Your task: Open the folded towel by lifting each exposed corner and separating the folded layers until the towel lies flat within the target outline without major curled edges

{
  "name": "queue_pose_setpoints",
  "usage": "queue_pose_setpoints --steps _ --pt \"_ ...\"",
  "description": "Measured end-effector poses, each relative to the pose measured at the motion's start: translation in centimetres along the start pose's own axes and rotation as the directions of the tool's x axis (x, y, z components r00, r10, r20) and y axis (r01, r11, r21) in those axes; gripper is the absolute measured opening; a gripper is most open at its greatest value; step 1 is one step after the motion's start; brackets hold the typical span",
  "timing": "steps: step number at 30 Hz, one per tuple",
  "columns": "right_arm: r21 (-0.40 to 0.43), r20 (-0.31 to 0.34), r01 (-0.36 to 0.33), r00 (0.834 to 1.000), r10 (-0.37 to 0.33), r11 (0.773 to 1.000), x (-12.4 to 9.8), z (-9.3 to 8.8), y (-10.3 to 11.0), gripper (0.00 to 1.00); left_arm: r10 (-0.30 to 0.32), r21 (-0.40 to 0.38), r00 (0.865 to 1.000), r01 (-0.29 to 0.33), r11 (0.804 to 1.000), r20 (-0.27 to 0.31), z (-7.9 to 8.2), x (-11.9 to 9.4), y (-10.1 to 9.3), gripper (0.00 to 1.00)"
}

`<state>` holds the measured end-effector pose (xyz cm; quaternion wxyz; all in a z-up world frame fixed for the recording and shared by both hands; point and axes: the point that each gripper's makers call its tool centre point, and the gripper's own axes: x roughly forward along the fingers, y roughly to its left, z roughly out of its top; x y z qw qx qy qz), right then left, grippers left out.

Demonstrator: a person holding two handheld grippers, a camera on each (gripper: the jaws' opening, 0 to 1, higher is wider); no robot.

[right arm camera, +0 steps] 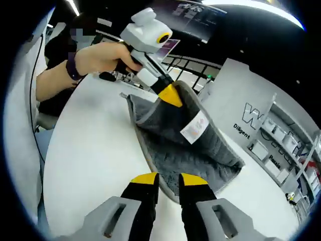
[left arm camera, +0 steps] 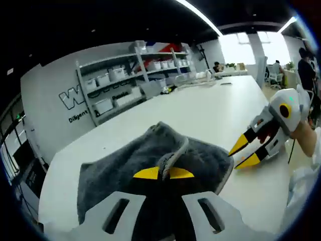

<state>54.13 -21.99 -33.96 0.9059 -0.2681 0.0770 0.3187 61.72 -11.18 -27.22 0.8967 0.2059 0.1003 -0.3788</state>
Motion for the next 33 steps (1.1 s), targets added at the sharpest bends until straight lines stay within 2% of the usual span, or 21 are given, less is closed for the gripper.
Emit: queue_pose_setpoints --steps 2,5,7,9,13,16,22,24,33 --pt "0.132 -0.026 0.008 1.000 -0.004 0.991 1.3 -0.6 -1.0 0.16 0.046 -0.026 0.999 -0.046 0.999 -0.008 -0.9 -0.9 1.9 0.02" --pt "0.143 -0.056 -0.005 0.998 0.013 0.990 1.8 -1.3 -0.8 0.14 0.056 -0.031 0.998 -0.056 0.998 -0.014 -1.3 -1.1 2.3 0.02" --pt "0.203 -0.043 -0.031 0.998 0.041 0.979 1.8 -1.1 -0.3 0.10 0.056 -0.031 0.998 -0.057 0.998 -0.018 -1.5 -1.2 2.4 0.02" --pt "0.199 -0.042 -0.049 0.997 0.059 0.979 1.8 -1.2 0.1 0.01 0.056 -0.033 0.998 -0.057 0.998 -0.020 -1.6 -1.2 2.5 0.02" --pt "0.225 -0.034 -0.057 0.997 0.066 0.973 1.3 -1.5 0.2 0.00 0.070 -0.035 0.997 -0.071 0.997 -0.025 -1.9 -1.4 3.0 0.02" --pt "0.202 -0.056 -0.051 0.996 0.063 0.978 0.6 -1.9 0.0 0.00 0.084 -0.039 0.996 -0.085 0.996 -0.029 -2.3 -1.9 3.6 0.02" --pt "0.172 -0.101 -0.009 0.994 0.026 0.985 -0.8 -3.2 -1.1 0.00 0.127 -0.058 0.991 -0.130 0.990 -0.043 -3.6 -3.1 5.1 0.02" --pt "0.175 -0.112 0.003 0.994 0.017 0.985 -1.6 -4.1 -2.4 0.00 0.142 -0.063 0.988 -0.145 0.987 -0.054 -4.3 -3.7 5.5 0.02" --pt "0.188 -0.157 0.066 0.987 -0.036 0.980 -3.7 -6.2 -5.0 0.00 0.178 -0.100 0.981 -0.186 0.977 -0.082 -6.9 -5.9 6.2 0.02"
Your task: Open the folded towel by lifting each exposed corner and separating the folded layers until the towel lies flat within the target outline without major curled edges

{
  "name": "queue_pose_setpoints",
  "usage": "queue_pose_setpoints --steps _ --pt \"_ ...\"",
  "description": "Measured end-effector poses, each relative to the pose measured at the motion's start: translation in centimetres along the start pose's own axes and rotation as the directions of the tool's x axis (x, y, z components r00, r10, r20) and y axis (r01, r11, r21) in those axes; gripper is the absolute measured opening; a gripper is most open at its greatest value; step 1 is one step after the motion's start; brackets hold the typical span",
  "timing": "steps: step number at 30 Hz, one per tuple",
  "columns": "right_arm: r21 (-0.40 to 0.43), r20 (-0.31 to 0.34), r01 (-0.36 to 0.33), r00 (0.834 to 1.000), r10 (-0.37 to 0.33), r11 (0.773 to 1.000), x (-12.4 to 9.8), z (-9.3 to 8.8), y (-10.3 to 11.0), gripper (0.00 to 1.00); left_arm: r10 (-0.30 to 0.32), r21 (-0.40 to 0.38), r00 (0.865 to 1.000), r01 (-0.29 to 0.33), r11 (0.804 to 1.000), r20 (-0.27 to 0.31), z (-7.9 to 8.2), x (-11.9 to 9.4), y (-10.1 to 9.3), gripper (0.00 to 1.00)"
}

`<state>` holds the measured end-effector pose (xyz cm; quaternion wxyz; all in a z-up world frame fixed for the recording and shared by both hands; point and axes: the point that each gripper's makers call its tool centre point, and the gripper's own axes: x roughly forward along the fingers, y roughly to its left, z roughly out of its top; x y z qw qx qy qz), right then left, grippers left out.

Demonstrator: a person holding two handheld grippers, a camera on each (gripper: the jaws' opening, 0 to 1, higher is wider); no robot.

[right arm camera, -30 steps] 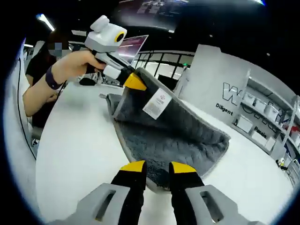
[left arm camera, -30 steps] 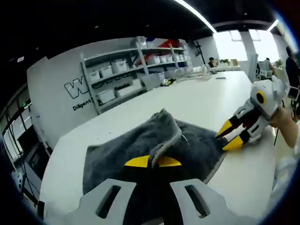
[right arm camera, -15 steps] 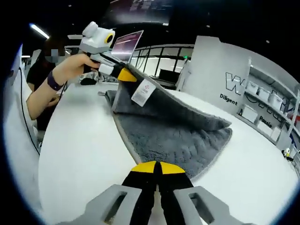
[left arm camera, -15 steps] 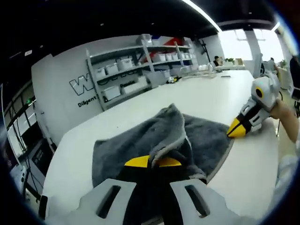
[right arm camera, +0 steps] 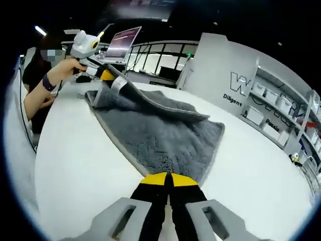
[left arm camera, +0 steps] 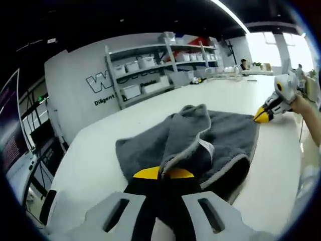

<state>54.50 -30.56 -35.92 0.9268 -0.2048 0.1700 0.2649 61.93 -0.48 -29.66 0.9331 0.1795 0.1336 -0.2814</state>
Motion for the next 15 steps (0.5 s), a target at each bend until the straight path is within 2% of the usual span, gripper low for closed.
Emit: queue_pose_setpoints --steps 10,15 --pt "0.054 -0.046 0.108 0.993 -0.105 0.993 -2.7 -3.1 -5.1 0.00 0.034 -0.040 0.999 -0.035 0.999 -0.008 -2.2 -2.7 0.8 0.02" --pt "0.078 -0.059 0.159 0.986 -0.154 0.984 -3.9 -4.3 -7.2 0.00 0.050 -0.070 0.999 -0.051 0.996 -0.012 -3.9 -4.5 0.4 0.02"
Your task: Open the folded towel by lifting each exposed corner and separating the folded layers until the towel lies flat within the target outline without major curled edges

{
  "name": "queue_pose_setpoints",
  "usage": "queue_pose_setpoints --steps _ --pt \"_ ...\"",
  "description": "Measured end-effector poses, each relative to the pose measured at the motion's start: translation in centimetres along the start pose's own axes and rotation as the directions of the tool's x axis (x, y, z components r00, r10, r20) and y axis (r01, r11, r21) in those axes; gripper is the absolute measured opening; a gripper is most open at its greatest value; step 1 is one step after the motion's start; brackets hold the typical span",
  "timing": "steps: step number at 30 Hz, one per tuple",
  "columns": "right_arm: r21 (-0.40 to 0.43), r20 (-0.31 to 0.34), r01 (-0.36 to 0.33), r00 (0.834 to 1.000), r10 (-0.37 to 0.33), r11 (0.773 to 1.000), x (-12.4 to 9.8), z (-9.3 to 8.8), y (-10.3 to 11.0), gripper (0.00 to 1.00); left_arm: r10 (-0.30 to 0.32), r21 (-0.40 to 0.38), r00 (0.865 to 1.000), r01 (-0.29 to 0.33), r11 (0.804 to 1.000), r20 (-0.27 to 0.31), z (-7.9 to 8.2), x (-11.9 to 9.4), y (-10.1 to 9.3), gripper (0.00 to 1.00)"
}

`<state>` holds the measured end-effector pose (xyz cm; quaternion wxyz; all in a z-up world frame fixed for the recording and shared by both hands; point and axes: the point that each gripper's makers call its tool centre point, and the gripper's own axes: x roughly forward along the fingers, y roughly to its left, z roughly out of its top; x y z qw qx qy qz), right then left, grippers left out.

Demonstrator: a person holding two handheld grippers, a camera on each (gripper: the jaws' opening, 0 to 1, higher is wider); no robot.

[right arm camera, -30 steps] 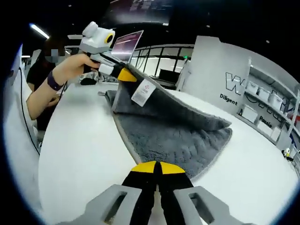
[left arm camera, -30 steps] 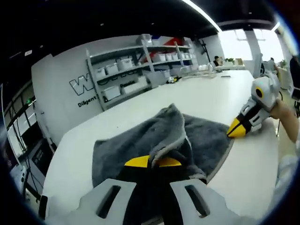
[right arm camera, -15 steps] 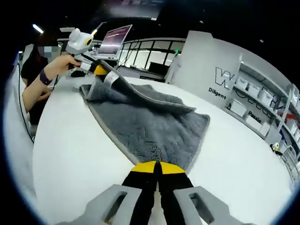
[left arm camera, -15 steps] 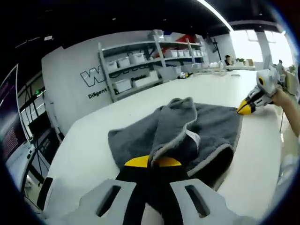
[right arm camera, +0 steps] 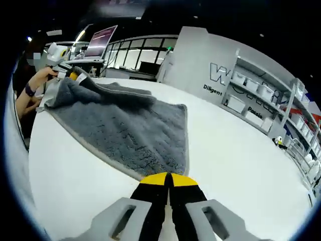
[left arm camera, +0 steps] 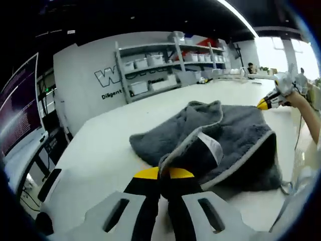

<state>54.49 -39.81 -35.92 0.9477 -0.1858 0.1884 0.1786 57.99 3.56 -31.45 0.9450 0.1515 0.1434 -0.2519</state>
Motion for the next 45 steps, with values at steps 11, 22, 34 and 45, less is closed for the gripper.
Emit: queue_pose_setpoints --steps 11,22,34,45 --pt "-0.027 -0.020 0.133 0.991 -0.133 0.991 -3.3 -2.0 -4.2 0.00 0.074 -0.051 0.997 -0.074 0.996 0.000 -1.9 -3.1 1.6 0.02" --pt "0.107 0.423 -0.096 0.905 0.042 0.990 -6.3 7.6 0.0 0.00 0.045 -0.047 0.999 -0.044 0.998 0.012 -1.5 -2.7 0.7 0.02" --pt "0.049 0.403 -0.207 0.899 0.170 0.977 -5.5 8.5 3.6 0.66 0.027 -0.071 0.999 -0.025 0.997 0.027 -1.6 -2.9 0.2 0.03" --pt "0.052 0.276 -0.253 0.933 0.230 0.966 -2.9 7.2 5.4 0.99 0.005 -0.088 0.999 -0.002 0.996 0.039 -1.7 -3.2 -0.1 0.15"
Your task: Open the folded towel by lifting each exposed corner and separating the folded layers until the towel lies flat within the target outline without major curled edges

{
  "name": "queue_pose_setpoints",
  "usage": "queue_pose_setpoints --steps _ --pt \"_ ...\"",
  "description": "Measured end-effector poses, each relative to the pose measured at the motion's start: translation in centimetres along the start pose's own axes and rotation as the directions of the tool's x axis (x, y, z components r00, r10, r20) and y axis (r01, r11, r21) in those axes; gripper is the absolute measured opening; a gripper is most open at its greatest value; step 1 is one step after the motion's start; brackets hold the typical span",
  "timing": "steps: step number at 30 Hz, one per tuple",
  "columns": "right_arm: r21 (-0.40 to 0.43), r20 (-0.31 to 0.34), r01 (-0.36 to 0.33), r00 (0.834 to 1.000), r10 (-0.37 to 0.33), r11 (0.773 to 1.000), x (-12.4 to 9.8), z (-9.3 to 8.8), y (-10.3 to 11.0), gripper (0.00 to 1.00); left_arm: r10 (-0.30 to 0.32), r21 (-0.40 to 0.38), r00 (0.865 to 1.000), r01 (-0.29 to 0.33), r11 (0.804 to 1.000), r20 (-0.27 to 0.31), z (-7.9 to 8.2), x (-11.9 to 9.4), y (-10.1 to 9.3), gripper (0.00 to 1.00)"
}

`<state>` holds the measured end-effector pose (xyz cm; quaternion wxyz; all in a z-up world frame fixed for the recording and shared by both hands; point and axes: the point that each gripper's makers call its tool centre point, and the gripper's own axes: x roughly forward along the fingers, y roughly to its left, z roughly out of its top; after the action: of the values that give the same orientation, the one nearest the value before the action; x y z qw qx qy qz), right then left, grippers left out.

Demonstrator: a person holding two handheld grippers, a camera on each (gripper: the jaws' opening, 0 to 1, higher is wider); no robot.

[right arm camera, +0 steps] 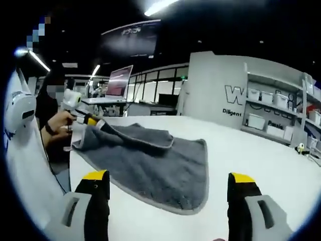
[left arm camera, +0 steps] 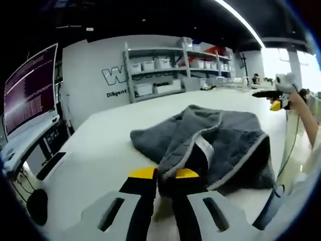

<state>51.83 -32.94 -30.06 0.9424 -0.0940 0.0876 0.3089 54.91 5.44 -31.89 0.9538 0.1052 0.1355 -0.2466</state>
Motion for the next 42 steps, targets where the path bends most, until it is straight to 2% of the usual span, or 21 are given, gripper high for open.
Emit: queue_pose_setpoints --steps 6,10,13,14,17,22,27,35,38,40,42 --pt "0.003 -0.011 -0.005 1.000 0.005 1.000 0.4 -0.3 0.2 0.99 -0.033 -0.055 0.999 0.034 0.998 0.028 0.0 -1.1 0.0 0.32" --pt "0.005 -0.012 -0.001 1.000 0.001 1.000 0.3 -0.4 0.0 0.99 -0.084 -0.115 0.995 0.091 0.989 0.063 0.4 -1.9 -0.4 0.46" --pt "0.004 -0.013 0.009 1.000 -0.009 1.000 0.0 -0.4 -0.2 0.99 -0.086 -0.122 0.993 0.095 0.988 0.084 0.7 -2.6 -0.3 0.62" --pt "0.006 -0.012 0.010 1.000 -0.010 1.000 -0.1 -0.4 -0.3 0.99 -0.086 -0.128 0.992 0.097 0.987 0.088 0.8 -2.8 -0.3 0.70" --pt "0.005 -0.012 0.021 1.000 -0.021 1.000 -0.6 -0.3 -0.5 0.99 -0.127 -0.162 0.989 0.137 0.977 0.074 0.6 -3.6 -0.9 0.82" --pt "-0.006 -0.010 0.046 0.999 -0.046 0.999 -1.5 -0.2 -0.8 0.99 -0.166 -0.193 0.981 0.183 0.964 0.099 1.0 -4.7 -1.4 0.91" --pt "-0.005 -0.014 0.057 0.998 -0.057 0.998 -2.2 -0.5 -0.9 0.99 -0.169 -0.168 0.983 0.180 0.969 0.079 0.9 -5.1 -1.6 0.96" --pt "-0.014 -0.057 0.055 0.997 -0.056 0.998 -2.3 -1.5 -1.1 0.99 -0.201 -0.128 0.978 0.206 0.970 0.048 0.8 -4.7 -2.3 0.99" --pt "-0.035 -0.072 0.062 0.995 -0.065 0.997 -2.2 -1.7 -1.3 0.99 -0.212 -0.114 0.976 0.216 0.970 0.042 0.8 -4.7 -2.6 0.99" --pt "-0.081 -0.083 0.075 0.993 -0.082 0.994 -2.1 -1.9 -1.7 0.99 -0.218 -0.111 0.975 0.221 0.969 0.039 0.8 -4.5 -2.6 0.99" --pt "-0.081 -0.083 0.081 0.993 -0.087 0.993 -1.8 -1.9 -1.9 0.98 -0.222 -0.102 0.975 0.224 0.969 0.028 0.7 -4.1 -2.5 0.99"
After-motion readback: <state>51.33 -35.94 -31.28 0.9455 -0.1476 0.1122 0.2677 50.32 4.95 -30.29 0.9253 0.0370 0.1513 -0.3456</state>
